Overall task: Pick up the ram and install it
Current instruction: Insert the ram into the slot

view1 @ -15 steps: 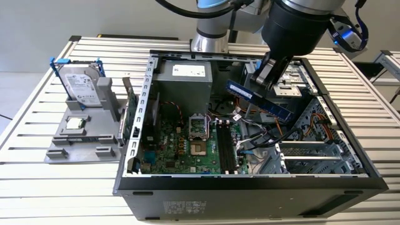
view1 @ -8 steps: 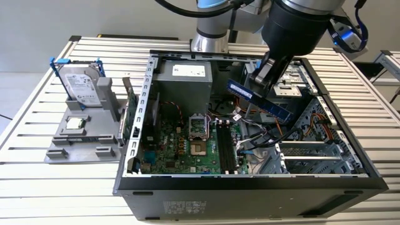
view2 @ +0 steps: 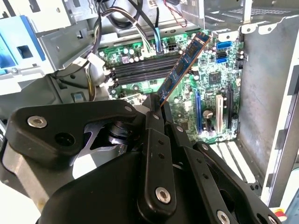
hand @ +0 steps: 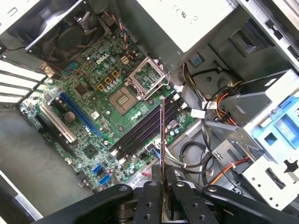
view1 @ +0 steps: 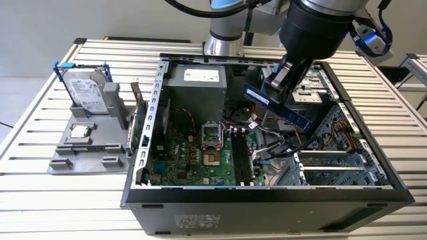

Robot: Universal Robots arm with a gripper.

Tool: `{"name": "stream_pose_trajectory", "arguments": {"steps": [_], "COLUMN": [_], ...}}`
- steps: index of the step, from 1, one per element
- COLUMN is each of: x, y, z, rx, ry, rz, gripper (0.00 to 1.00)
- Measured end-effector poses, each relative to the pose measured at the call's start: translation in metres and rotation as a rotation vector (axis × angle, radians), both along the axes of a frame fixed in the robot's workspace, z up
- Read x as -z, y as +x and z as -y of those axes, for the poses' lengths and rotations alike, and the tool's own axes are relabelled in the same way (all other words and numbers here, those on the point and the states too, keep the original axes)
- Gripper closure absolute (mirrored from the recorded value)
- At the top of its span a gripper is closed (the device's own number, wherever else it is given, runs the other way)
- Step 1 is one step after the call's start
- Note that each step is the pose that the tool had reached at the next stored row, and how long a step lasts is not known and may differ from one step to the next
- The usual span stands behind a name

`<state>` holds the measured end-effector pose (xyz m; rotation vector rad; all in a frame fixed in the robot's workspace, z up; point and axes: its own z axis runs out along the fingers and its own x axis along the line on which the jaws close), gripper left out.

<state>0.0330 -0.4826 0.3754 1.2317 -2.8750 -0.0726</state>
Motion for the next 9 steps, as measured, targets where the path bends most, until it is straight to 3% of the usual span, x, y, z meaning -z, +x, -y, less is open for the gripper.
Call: {"name": "stream_pose_trajectory", "arguments": {"steps": [9], "x": [0.0000], "y": [0.0000], "z": [0.0000], "rx": [0.040], "ry": [-0.0001], "rz": [0.0000], "gripper": [1.00]}}
